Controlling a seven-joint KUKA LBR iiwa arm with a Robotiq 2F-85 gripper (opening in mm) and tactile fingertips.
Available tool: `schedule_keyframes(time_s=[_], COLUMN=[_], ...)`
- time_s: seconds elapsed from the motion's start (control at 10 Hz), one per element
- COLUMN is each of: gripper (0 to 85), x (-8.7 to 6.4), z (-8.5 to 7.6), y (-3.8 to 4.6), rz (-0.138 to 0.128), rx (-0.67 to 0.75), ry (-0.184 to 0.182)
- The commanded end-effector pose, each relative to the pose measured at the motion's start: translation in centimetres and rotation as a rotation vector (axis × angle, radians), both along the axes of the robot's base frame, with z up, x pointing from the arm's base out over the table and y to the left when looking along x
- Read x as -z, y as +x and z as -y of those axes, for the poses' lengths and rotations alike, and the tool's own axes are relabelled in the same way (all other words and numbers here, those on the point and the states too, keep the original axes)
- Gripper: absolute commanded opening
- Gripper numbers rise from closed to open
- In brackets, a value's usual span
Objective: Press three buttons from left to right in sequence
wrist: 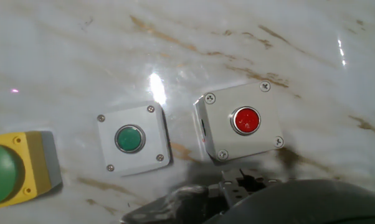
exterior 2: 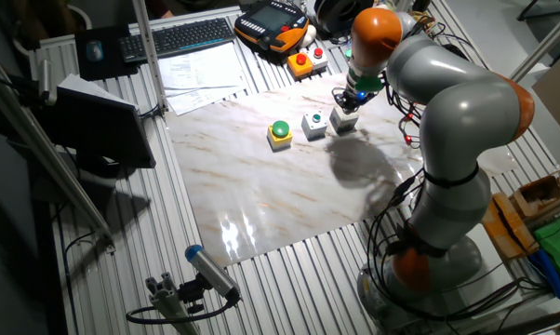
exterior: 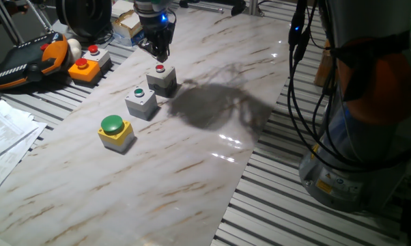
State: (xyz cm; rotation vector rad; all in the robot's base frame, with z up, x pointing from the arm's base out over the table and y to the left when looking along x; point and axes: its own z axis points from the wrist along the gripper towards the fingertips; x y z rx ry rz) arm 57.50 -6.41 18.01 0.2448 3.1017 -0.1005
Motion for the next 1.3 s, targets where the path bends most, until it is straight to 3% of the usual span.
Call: schedule_keyframes(time_s=[0.0, 0.2, 0.6, 1.2], gripper=[0.7, 0.7, 0.7, 0.7], x=[0.0, 0.0, 0.3, 2.2], z=[0.0, 0.0, 1.1, 2.1], y=[0.00, 0.00, 0.40, 2.15], rz=[-0.004, 0.012, 0.024, 0.025], rx=[-0.020, -0.052, -0.059, -0.075], ry=[0.013, 0.044, 0.045, 0.098])
